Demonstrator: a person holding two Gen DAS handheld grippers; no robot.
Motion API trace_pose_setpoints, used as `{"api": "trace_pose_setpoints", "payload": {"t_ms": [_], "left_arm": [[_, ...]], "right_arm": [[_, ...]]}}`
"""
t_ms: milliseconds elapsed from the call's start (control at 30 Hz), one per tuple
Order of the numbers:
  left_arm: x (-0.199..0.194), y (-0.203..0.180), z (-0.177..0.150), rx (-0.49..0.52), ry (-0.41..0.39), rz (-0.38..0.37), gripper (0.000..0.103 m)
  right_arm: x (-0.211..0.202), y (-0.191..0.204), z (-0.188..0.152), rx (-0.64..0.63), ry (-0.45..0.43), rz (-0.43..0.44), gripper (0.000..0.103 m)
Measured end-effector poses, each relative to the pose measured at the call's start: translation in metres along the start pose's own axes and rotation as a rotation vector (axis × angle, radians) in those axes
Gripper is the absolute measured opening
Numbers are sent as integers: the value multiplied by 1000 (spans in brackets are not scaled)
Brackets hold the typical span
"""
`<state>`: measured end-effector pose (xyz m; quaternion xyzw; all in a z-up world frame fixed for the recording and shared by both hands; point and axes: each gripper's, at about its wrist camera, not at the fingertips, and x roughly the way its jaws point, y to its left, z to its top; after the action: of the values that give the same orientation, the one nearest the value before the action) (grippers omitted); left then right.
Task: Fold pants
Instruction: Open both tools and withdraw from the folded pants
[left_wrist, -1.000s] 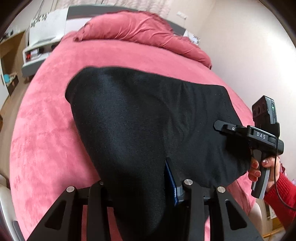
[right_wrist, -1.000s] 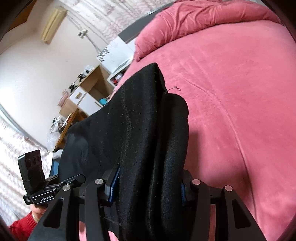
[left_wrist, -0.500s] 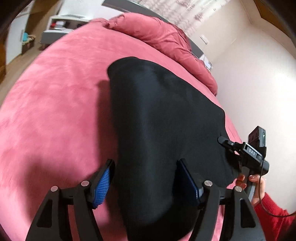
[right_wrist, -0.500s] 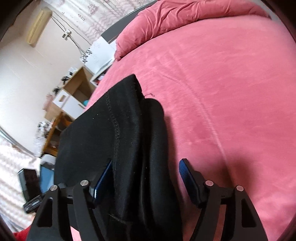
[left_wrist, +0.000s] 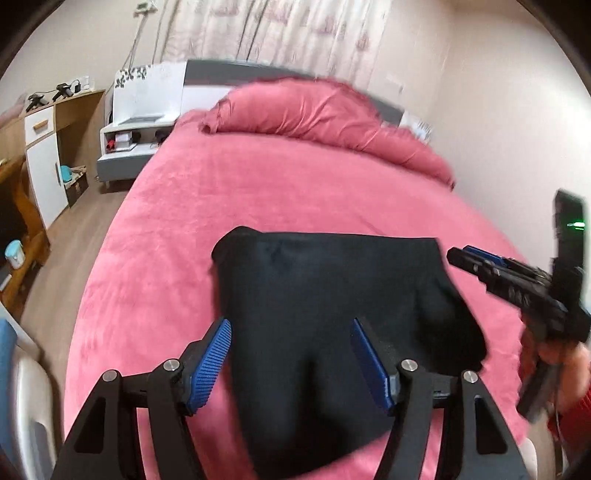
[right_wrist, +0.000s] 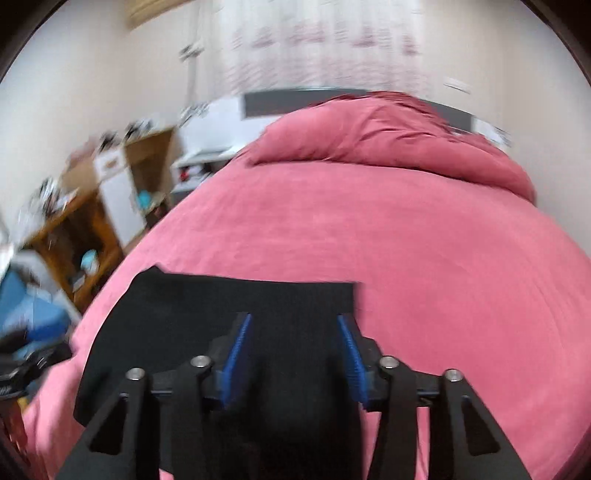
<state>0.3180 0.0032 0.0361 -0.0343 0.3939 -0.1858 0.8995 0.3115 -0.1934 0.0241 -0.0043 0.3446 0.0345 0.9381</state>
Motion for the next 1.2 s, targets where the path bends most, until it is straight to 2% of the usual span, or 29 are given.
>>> {"api": "trace_pose_setpoints", "payload": {"t_ms": [100, 167, 233, 300, 400, 500, 567, 600, 633, 667, 767, 867, 933, 1067, 1133, 1200], "left_arm": [[48, -4, 23, -2, 94, 17, 67], [73, -4, 25, 37, 145, 66, 66], [85, -2, 29, 66, 145, 94, 66], [95, -2, 35, 102, 138, 128, 68], [107, -2, 38, 142, 148, 174, 70], [100, 4, 37, 89, 140, 166, 70], [84, 7, 30, 29, 136, 172, 68], [74, 7, 26, 7, 131, 168, 68], [59, 8, 17, -19, 117, 154, 68], [49, 7, 9, -32, 107, 145, 68], [15, 4, -23, -58, 75, 122, 68], [-9, -1, -57, -63, 74, 158, 68], [-21, -4, -77, -64, 72, 204, 68], [-49, -11, -107, -107, 36, 198, 68], [-58, -14, -117, -120, 43, 221, 68], [-65, -16, -125, -116, 52, 249, 68]], "right_arm": [[36, 6, 9, -20, 68, -27, 38], [62, -11, 9, 54, 122, -41, 34], [82, -35, 11, 139, 154, -67, 23], [93, -51, 8, 189, 166, -71, 5], [101, -53, 10, 172, 159, -85, 2], [91, -39, 8, 115, 145, -129, 4], [70, -34, 3, 147, 108, -108, 14], [62, -32, 1, 171, 89, -98, 29], [47, -31, -5, 189, 65, -97, 49], [34, -28, -11, 198, 39, -87, 55], [6, -18, -32, 214, 13, -68, 56], [-19, -10, -59, 243, 26, -49, 60], [-34, -2, -77, 237, 32, -52, 72], [-60, 14, -110, 222, 25, -82, 80], [-74, 22, -125, 228, 27, -80, 91], [-86, 28, -137, 235, 17, -72, 97]]}}
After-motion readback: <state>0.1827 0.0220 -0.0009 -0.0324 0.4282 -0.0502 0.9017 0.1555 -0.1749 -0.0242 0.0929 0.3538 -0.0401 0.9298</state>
